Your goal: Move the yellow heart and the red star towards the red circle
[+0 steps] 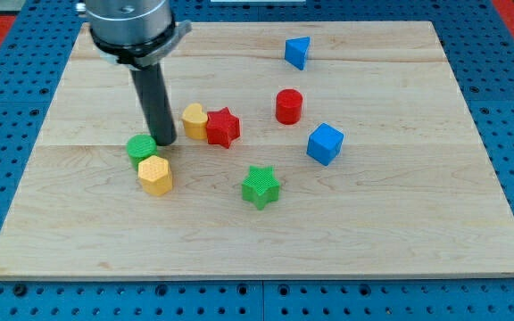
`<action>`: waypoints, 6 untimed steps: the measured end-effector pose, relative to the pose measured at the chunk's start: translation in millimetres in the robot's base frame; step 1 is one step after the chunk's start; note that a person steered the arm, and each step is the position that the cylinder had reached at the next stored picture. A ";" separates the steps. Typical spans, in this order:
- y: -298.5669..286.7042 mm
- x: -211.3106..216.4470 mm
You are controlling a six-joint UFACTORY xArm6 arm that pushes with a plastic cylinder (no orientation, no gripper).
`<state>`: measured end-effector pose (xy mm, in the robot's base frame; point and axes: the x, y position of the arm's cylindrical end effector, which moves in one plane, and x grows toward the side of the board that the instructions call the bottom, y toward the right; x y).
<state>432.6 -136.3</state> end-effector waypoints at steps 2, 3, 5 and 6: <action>-16.6 -18.1; -9.1 23.5; 10.2 -23.1; 52.3 -8.5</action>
